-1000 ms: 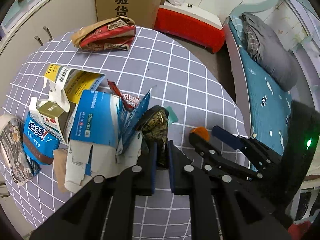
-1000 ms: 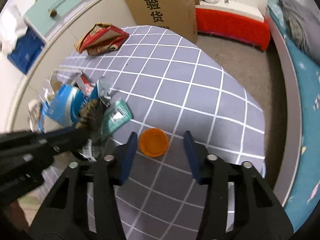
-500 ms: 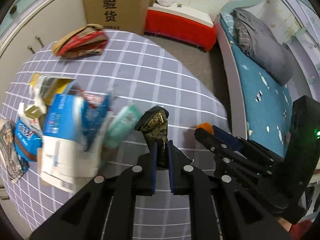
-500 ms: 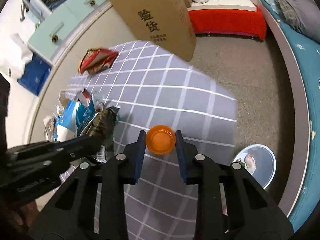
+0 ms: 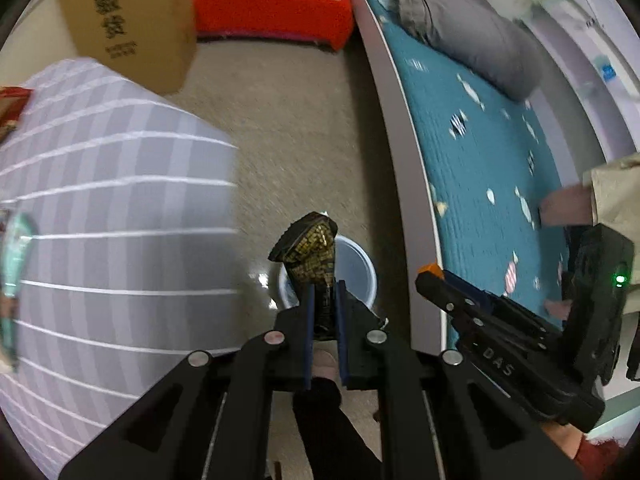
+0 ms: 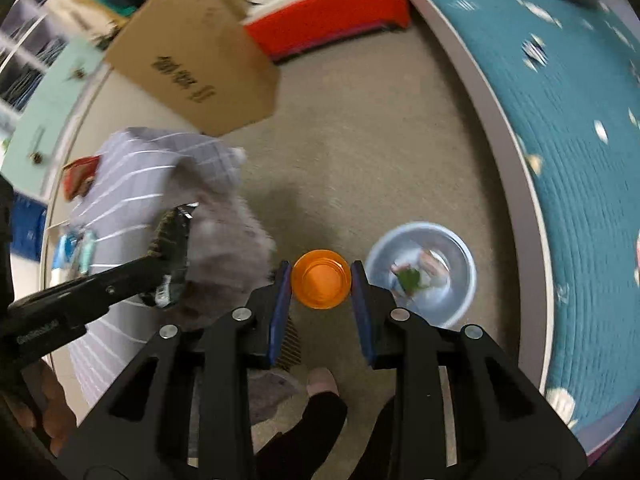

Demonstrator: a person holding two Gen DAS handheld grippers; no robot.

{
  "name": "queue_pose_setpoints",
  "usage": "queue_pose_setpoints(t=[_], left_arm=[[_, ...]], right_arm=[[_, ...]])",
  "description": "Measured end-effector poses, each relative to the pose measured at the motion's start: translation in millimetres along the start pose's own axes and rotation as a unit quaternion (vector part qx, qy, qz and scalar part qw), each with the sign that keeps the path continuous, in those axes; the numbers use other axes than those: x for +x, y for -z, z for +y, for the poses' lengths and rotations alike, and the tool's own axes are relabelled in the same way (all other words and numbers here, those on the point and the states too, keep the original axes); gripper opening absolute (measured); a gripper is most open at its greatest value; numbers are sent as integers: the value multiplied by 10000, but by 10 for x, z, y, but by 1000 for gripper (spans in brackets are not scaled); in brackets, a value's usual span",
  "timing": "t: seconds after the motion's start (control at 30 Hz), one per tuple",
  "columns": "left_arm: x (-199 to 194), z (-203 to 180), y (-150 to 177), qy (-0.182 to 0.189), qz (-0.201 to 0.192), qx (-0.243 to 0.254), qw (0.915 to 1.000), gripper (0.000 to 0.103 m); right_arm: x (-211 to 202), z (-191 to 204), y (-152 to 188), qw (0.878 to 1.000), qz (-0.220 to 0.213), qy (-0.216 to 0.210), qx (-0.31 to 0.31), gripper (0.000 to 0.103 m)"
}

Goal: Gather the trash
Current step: 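Carry wrapper and cap over the bucket and open both tools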

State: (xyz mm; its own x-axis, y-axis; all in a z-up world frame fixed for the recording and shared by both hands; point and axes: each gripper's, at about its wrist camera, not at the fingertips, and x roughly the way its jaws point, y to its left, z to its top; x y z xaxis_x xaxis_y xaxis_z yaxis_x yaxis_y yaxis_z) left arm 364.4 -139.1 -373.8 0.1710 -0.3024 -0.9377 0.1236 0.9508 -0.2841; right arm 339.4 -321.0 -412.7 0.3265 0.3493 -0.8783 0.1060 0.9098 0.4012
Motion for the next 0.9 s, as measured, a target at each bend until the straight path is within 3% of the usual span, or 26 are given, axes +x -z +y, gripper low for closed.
queue_pose_setpoints(t=[0.07, 0.1, 0.13, 0.2, 0.6, 0.9], left_arm=[[203, -154, 12, 7, 164, 56, 9998, 9], [313, -230, 20, 4, 268, 91, 9996, 9], [377, -254, 12, -4, 324, 111, 9994, 9], [577, -371, 10, -58, 523, 152, 9985, 9], [1245, -737, 140, -104, 1125, 176, 9934, 9], [1386, -999, 145, -105, 1273, 351, 9912, 9]], right_arm=[[86, -265, 10, 9995, 116, -47, 307, 30], [118, -353, 3, 9990, 164, -76, 407, 35], [154, -451, 1, 9983, 192, -116, 540, 48], [182, -617, 6, 9968, 178, -133, 764, 53], [79, -1128, 117, 9951, 303, 109, 939, 56], [-63, -1303, 124, 9945, 210, 237, 996, 57]])
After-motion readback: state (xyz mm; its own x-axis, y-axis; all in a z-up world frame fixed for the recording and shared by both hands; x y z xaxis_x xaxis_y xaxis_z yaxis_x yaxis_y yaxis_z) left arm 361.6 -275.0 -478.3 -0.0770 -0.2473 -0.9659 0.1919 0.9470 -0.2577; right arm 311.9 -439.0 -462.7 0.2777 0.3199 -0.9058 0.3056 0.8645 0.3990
